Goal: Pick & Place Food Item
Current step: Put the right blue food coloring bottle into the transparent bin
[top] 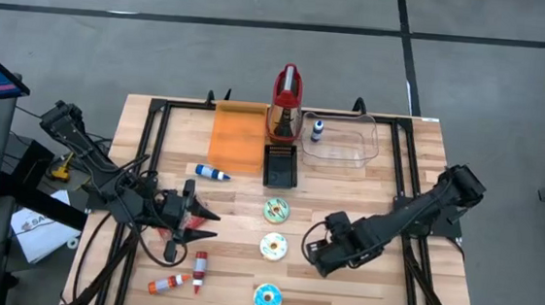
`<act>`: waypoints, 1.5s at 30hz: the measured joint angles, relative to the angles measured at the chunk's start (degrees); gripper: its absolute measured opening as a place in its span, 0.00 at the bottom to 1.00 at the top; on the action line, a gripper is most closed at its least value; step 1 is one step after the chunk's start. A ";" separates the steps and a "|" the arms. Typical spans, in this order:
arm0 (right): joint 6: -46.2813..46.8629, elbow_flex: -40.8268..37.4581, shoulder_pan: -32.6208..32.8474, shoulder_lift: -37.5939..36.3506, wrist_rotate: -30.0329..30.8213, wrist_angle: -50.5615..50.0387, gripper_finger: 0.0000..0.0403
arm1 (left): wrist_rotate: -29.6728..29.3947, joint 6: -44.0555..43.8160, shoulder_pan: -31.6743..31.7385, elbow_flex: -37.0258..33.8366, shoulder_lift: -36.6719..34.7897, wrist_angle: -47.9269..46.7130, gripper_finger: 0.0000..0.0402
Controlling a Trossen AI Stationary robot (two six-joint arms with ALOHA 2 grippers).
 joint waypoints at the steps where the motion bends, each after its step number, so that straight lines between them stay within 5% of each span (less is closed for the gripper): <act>1: 0.00 -0.02 -0.17 0.64 -0.13 0.44 0.60 | 0.00 0.01 0.00 0.00 0.00 0.02 0.42; 45: 2.35 -4.28 1.69 4.31 -1.30 2.76 0.57 | 0.68 -0.42 0.04 0.03 -2.43 -0.47 0.42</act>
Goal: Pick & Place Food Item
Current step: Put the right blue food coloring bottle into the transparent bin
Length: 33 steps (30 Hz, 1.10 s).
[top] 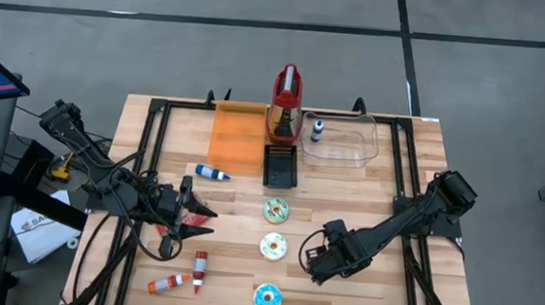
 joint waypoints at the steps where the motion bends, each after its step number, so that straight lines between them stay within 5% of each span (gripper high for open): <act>1: -0.15 0.00 0.00 -0.01 -0.02 0.00 0.56 | 0.00 0.00 0.00 0.00 0.00 -0.02 0.42; 19: -1.34 0.11 0.05 -0.02 -0.43 0.42 0.26 | -0.61 -0.01 0.00 -0.02 -0.12 -0.58 0.42; 33: -2.52 0.44 -2.38 -5.02 3.38 -4.12 0.26 | -4.17 -0.01 0.02 -0.04 -0.13 -1.01 0.42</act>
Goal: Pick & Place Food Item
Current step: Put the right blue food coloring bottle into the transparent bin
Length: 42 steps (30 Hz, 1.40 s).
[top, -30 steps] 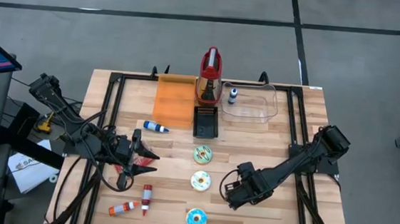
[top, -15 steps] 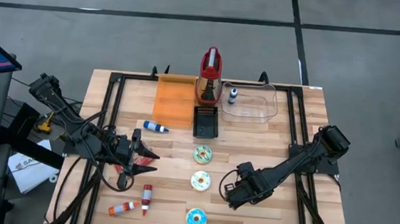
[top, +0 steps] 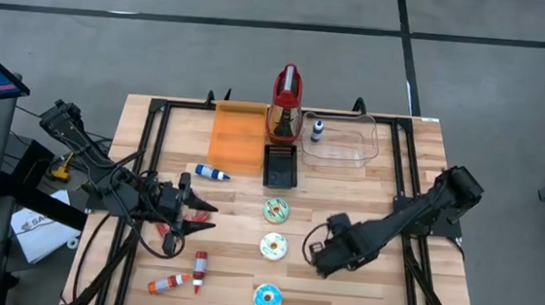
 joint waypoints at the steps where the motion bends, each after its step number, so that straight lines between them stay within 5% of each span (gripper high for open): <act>1: -0.51 0.00 -0.83 -1.24 1.42 -1.07 0.26 | -0.52 -0.01 -0.01 0.00 0.00 -0.01 0.42; 7: -10.02 0.02 -10.08 -9.60 9.40 -8.42 0.26 | -4.71 -0.01 0.04 0.00 0.00 -2.38 0.42; 14: -38.24 0.04 -33.67 -17.78 13.31 -5.62 0.26 | -9.97 -0.04 0.73 0.00 0.00 -3.49 0.42; 24: -75.47 0.11 -67.00 -15.56 -1.62 7.39 0.26 | -13.14 -4.12 3.14 0.00 0.00 -3.42 0.42; 31: -88.64 2.90 -71.96 -7.18 -4.78 6.62 0.26 | -14.11 -5.95 5.13 0.00 0.00 -3.42 0.42; 42: -96.12 7.29 -75.70 3.28 -5.35 7.24 0.26 | -14.43 -7.61 6.01 0.00 0.00 -3.42 0.42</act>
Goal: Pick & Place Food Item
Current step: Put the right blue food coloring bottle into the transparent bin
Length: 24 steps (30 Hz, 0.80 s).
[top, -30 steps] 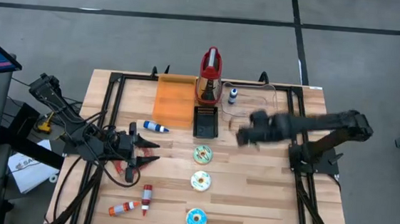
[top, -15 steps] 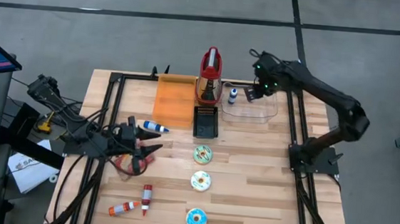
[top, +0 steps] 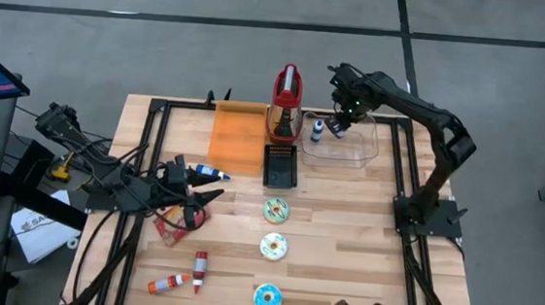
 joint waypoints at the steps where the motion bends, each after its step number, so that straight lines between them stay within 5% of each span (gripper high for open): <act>1: -0.07 0.10 -0.17 0.43 -0.19 0.59 0.26 | 0.00 -0.19 0.00 0.00 0.00 0.00 0.42; 24: 2.82 0.11 -0.86 1.89 -4.04 5.74 0.26 | 0.17 -1.25 -0.07 0.00 0.02 -0.01 0.42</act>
